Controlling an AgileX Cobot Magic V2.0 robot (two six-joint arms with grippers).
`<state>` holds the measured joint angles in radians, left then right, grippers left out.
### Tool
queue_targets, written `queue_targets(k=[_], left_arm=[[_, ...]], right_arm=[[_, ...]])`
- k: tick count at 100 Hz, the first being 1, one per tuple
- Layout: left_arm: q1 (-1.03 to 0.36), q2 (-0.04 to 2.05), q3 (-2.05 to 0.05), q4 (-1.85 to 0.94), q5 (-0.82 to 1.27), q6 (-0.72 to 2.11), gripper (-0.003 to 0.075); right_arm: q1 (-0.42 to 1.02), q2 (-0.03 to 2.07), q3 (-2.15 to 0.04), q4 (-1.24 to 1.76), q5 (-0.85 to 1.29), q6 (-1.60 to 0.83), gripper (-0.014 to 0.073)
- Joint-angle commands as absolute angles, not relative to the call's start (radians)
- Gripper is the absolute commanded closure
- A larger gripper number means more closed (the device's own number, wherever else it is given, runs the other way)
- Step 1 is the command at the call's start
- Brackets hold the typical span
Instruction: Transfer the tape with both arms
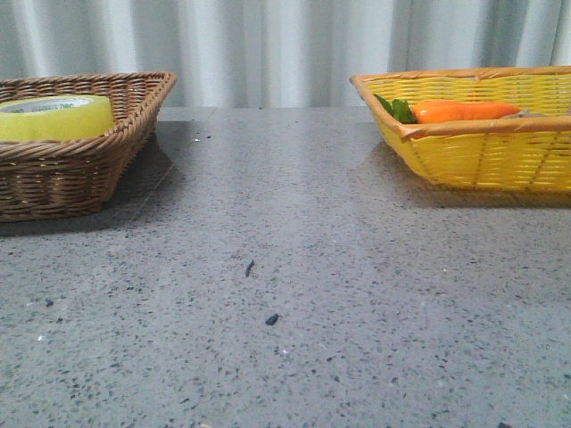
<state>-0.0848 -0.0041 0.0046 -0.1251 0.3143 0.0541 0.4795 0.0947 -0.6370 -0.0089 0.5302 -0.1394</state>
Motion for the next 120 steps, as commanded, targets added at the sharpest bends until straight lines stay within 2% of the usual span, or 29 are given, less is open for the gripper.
queue_targets(k=[1,107,120], left_arm=[[-0.083,-0.033,0.012,-0.14,0.286,0.019,0.0741],[-0.093,-0.033,0.012,-0.16,0.228,0.019,0.0741],[-0.093,-0.033,0.012,-0.16,0.228,0.019,0.0741]], right_arm=[[0.476,0.108,-0.657,-0.017,0.451,-0.141,0.0655],[0.476,0.108,-0.653,-0.017,0.454,-0.141,0.0655],[0.429,0.108,-0.606,-0.16,0.531,-0.141,0.0655]])
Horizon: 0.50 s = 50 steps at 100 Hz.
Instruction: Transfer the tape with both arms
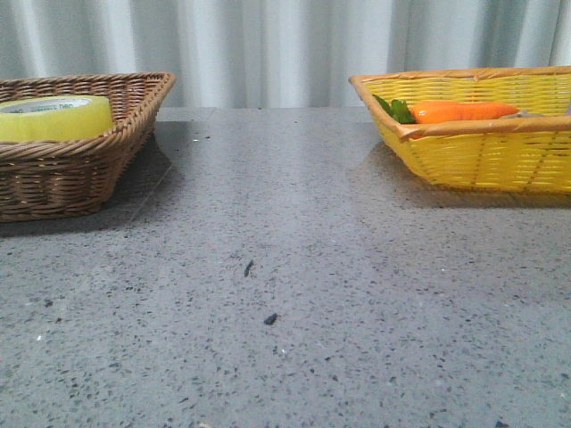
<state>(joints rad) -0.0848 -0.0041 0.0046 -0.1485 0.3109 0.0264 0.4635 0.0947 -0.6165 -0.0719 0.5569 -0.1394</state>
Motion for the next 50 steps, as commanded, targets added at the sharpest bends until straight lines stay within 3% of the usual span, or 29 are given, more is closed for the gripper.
queue_targets(k=[1,36,50], left_arm=[[-0.093,-0.033,0.012,-0.16,0.228,0.019,0.0741],[-0.093,-0.033,0.012,-0.16,0.228,0.019,0.0741],[-0.093,-0.033,0.012,-0.16,0.228,0.019,0.0741]], right_arm=[[0.424,0.108,-0.601,-0.164,0.533,-0.141,0.0655],[0.052,0.108,-0.223,-0.137,0.407,-0.13,0.0655],[-0.027,0.104,-0.138,-0.109,0.356,-0.123,0.0655]])
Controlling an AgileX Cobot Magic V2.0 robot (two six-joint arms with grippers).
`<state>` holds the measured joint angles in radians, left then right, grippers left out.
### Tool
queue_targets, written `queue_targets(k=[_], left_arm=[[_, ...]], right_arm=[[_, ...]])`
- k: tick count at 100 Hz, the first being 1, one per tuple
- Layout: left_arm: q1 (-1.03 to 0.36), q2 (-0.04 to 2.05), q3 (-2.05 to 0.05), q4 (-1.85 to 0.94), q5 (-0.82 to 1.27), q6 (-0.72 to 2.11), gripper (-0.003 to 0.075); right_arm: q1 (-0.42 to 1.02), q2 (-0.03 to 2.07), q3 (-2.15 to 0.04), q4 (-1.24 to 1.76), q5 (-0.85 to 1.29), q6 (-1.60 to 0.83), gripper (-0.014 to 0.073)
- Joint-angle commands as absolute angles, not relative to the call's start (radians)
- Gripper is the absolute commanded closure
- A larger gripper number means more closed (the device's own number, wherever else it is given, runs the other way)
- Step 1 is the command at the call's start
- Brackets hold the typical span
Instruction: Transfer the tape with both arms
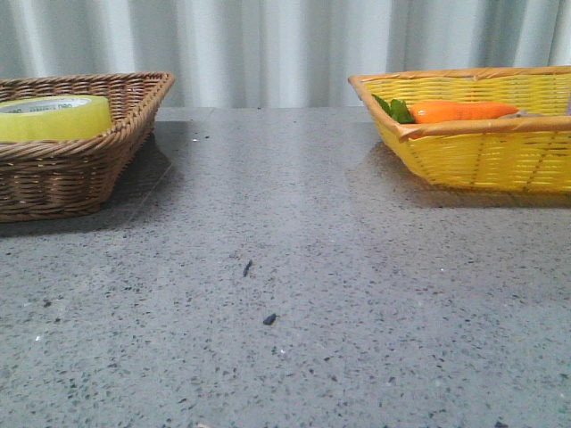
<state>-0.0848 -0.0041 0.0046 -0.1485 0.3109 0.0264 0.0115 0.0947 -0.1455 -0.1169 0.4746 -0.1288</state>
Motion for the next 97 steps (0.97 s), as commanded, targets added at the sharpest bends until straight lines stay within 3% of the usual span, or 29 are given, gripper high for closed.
queue_targets(k=[1,24,97], left_arm=[[-0.093,-0.033,0.012,-0.16,0.228,0.019,0.0741],[-0.093,-0.033,0.012,-0.16,0.228,0.019,0.0741],[-0.095,-0.033,0.012,-0.158,0.226,0.019,0.0741]], right_arm=[[-0.031,0.102,-0.134,-0.109,0.356,-0.123,0.0655],[-0.037,-0.035,-0.034,-0.109,0.359,-0.123,0.0655],[-0.04,-0.029,0.034,-0.109,0.282,-0.123,0.0655]])
